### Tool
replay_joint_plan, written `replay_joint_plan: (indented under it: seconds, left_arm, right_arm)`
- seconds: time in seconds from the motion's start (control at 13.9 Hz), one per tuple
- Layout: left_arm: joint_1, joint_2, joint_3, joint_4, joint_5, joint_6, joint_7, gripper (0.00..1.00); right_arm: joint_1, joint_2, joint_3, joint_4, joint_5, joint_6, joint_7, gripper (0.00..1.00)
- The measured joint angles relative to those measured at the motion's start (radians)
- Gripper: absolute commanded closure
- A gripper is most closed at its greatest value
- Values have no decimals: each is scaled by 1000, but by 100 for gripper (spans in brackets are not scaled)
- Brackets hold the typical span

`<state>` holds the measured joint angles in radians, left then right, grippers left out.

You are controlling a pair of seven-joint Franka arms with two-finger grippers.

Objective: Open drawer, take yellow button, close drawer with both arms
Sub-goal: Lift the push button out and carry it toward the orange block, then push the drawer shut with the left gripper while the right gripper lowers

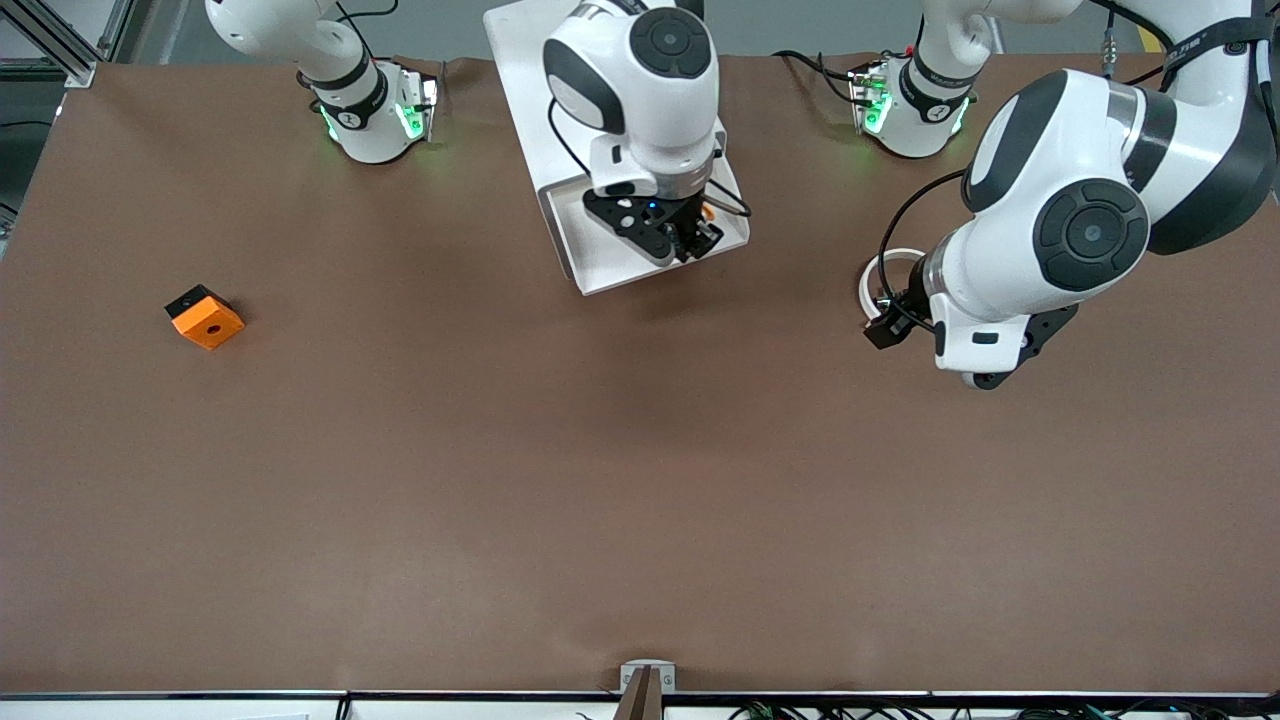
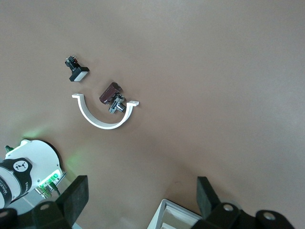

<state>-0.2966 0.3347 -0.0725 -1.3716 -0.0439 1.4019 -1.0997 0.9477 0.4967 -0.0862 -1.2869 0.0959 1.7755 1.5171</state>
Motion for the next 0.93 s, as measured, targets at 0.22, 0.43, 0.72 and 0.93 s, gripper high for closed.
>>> replay_joint_plan:
  seconds: [0.22, 0.43, 0.72, 0.93]
  left_arm:
    - [0, 0, -1, 0, -4, 0, 0, 0]
    - [0, 0, -2, 1, -39, 0, -21, 0]
    - [-2, -1, -10, 1, -46, 11, -44, 0]
    - [-7, 17, -27, -13, -57, 68, -46, 0]
  right_arm:
    - [-106, -36, -5, 31, 3, -105, -229, 100]
    - [-253, -74, -13, 33, 3, -168, -523, 100]
    - [-491, -79, -20, 4, 3, -157, -911, 100]
    - [-658, -74, -21, -93, 1, -36, -1145, 100]
